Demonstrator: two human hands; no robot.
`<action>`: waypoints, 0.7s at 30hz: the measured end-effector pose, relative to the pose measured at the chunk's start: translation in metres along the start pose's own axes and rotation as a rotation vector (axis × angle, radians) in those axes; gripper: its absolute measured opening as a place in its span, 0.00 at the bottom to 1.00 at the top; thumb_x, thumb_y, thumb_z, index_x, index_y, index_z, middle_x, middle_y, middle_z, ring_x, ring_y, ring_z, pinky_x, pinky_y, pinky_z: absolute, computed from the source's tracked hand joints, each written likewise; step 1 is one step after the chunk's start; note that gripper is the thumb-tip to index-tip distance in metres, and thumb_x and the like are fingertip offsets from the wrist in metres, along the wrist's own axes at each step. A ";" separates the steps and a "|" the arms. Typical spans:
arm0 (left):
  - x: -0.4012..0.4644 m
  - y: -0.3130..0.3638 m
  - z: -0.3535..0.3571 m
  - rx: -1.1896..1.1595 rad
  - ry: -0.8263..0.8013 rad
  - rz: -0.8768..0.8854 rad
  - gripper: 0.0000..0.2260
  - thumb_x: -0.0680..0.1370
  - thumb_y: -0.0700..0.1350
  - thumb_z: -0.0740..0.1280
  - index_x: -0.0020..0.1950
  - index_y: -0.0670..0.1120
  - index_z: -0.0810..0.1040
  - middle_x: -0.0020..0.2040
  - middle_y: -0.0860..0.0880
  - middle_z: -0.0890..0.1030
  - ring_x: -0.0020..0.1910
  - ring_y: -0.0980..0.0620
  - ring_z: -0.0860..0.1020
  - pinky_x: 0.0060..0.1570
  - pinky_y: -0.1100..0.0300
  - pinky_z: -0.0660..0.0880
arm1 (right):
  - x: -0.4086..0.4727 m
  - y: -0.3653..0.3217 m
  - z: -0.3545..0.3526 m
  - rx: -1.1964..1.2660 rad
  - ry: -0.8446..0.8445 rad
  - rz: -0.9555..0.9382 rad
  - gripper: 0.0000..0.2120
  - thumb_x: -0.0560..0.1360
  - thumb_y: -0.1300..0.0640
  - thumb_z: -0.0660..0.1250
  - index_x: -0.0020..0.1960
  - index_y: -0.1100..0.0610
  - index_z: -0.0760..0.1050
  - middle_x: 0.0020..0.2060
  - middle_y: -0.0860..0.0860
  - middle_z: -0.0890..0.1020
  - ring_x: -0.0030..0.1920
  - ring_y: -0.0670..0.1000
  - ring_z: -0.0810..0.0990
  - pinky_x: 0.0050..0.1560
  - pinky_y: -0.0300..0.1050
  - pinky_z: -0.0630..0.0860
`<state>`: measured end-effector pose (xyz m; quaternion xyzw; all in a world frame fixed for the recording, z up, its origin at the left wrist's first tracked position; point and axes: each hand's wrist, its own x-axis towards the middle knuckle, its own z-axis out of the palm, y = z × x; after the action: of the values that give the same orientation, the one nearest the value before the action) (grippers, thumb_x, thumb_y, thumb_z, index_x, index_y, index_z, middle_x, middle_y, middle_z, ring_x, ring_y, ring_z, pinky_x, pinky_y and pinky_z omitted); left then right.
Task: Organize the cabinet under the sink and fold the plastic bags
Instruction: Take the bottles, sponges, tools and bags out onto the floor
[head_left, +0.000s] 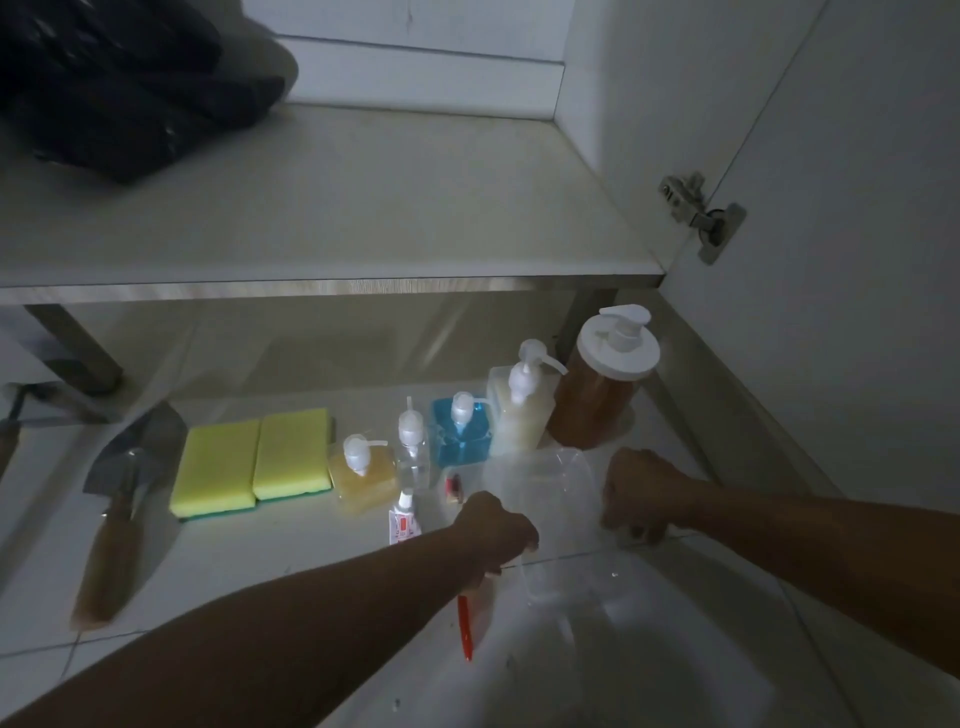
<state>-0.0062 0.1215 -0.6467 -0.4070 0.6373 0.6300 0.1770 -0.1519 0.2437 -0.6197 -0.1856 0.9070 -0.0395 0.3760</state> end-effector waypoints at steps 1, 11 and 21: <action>-0.003 0.004 -0.003 0.038 0.000 0.001 0.12 0.73 0.38 0.71 0.49 0.42 0.69 0.45 0.46 0.72 0.45 0.50 0.74 0.48 0.57 0.78 | -0.004 -0.006 -0.009 -0.058 -0.018 -0.009 0.14 0.68 0.61 0.76 0.47 0.65 0.74 0.32 0.59 0.81 0.28 0.55 0.82 0.33 0.53 0.83; -0.074 0.112 -0.126 0.468 0.010 0.252 0.17 0.74 0.50 0.72 0.58 0.41 0.79 0.46 0.46 0.82 0.50 0.47 0.82 0.50 0.51 0.80 | -0.065 -0.119 -0.124 -0.108 0.024 -0.399 0.08 0.69 0.56 0.77 0.43 0.61 0.84 0.33 0.56 0.85 0.38 0.58 0.86 0.35 0.49 0.83; -0.085 0.134 -0.332 0.293 0.753 0.277 0.17 0.73 0.44 0.73 0.59 0.38 0.77 0.54 0.40 0.80 0.50 0.44 0.80 0.43 0.54 0.78 | -0.034 -0.316 -0.154 0.113 0.189 -0.808 0.12 0.70 0.56 0.77 0.49 0.62 0.81 0.40 0.56 0.85 0.40 0.52 0.86 0.41 0.50 0.84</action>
<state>0.0412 -0.1840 -0.4476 -0.4898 0.7889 0.3580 -0.0982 -0.1405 -0.0474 -0.4208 -0.5011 0.7881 -0.2504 0.2551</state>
